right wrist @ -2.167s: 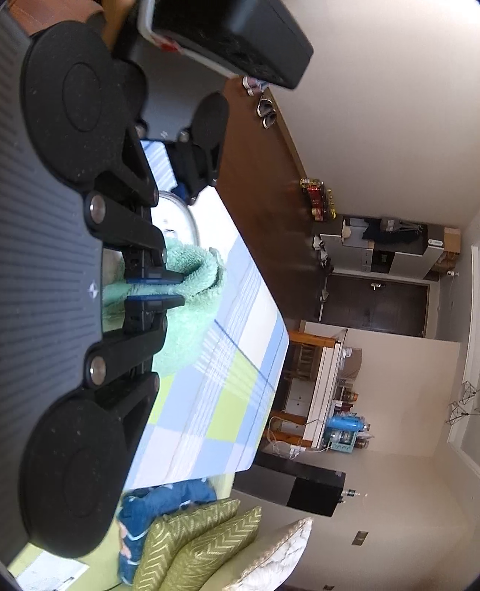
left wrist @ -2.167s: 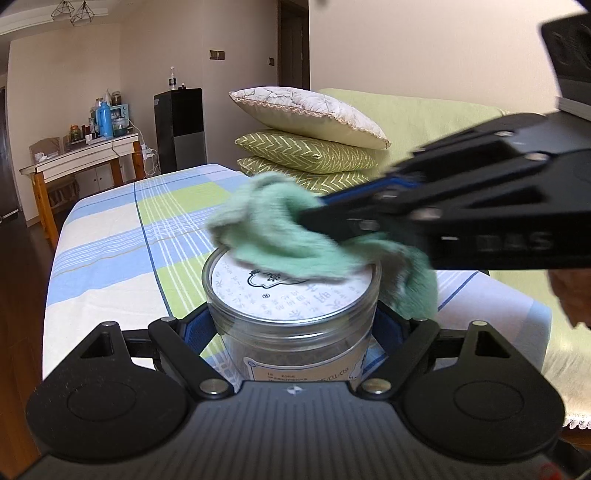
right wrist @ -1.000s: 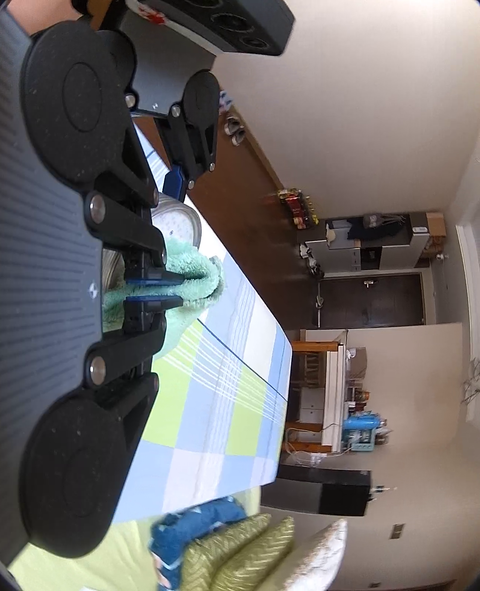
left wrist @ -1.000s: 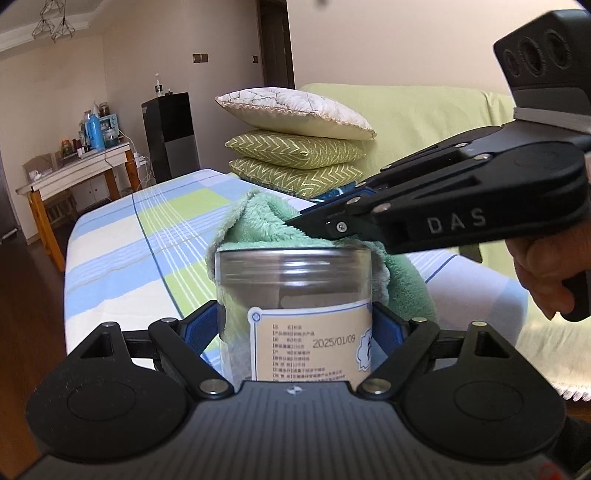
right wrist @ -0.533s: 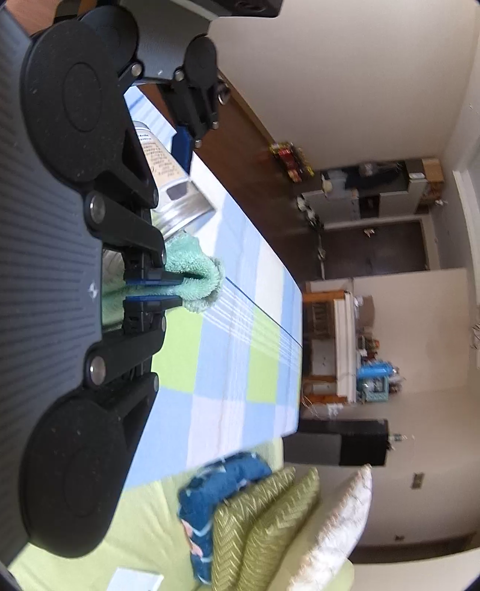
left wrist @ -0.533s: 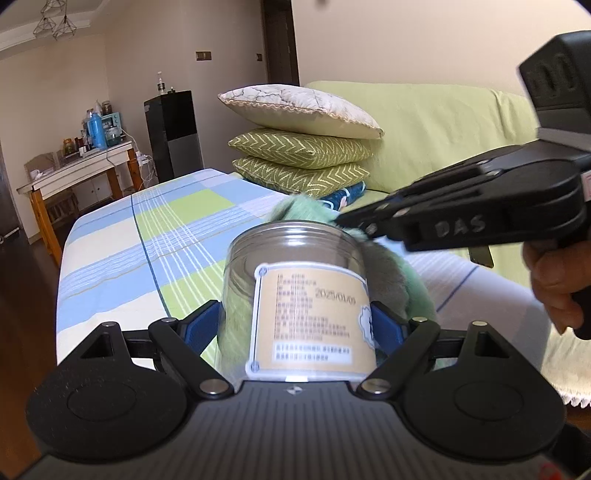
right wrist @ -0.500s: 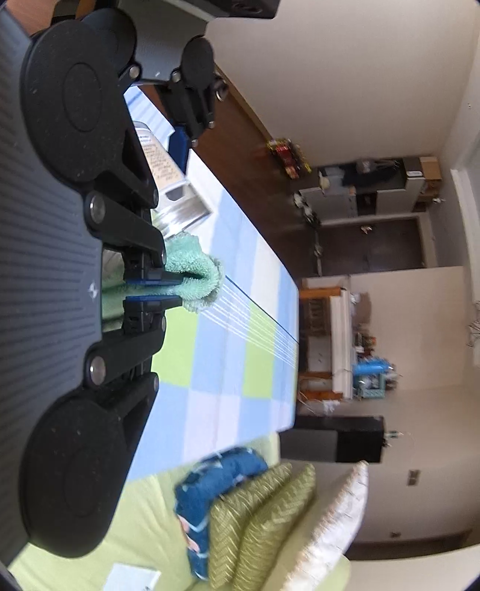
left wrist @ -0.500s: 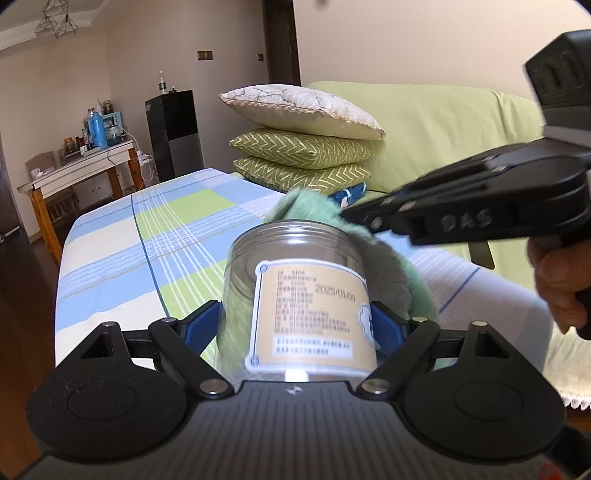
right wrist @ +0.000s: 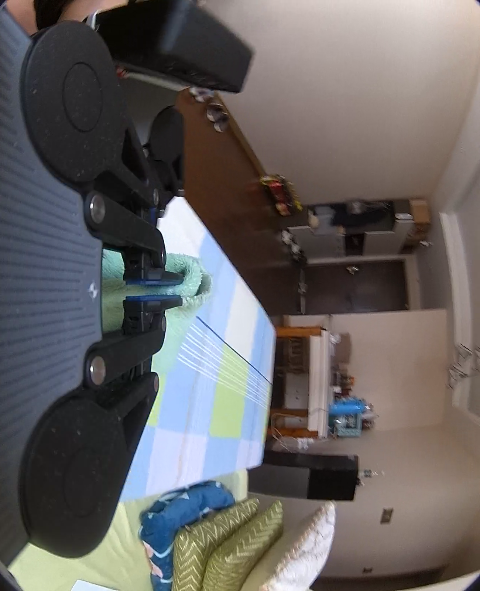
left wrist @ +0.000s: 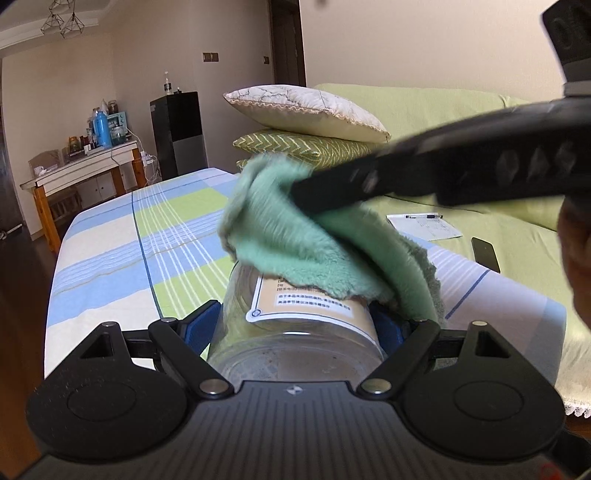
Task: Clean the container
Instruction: 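Tilt the held jar with the left gripper to expose its base, then rub the towel over the jar's side with the right gripper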
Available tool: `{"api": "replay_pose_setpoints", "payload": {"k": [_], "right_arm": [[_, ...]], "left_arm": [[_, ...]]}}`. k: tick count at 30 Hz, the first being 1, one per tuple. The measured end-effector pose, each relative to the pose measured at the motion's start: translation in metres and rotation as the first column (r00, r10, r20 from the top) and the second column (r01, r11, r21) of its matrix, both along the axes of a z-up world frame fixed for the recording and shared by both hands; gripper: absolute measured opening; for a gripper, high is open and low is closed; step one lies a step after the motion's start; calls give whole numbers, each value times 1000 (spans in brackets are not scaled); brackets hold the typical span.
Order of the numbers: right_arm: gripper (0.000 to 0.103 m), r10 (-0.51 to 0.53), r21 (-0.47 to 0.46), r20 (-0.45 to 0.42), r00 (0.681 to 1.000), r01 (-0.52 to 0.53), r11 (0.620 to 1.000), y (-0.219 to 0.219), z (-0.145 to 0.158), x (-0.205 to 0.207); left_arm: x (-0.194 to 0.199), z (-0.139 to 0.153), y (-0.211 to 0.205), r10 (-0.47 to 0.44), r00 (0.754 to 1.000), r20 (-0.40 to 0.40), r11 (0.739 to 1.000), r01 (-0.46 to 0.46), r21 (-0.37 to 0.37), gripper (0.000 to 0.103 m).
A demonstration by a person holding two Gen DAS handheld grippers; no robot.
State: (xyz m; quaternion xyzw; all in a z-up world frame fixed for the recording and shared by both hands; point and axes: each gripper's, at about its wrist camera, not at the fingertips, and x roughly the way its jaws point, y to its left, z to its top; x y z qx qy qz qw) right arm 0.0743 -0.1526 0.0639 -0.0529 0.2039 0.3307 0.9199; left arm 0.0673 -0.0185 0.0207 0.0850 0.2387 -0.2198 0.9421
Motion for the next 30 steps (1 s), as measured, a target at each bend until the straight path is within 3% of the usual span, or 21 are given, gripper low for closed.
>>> {"api": "replay_pose_setpoints", "payload": {"k": [10,21,27,30], "right_arm": [[3,16,11,-9,1000,-16,1000,1,-5,-1],[4,-2,27,-24,1000,3,1000,-3,-5,-6],[4,136,52,-53,989,-133,990,1,-3,-31],[4,165,8,-26,986,-165,986,7,-2,-41]], "left_arm": [[-12,-6,14,40,999,1,999,-40,-36,93],[-16,-12,12,28,998,-49,999,-29,-14,85],[-15,-13,10,28,998,-50,1000,-29,-13,85],[-16,-14,10,28,999,-47,1000,-28,-9,85]]}}
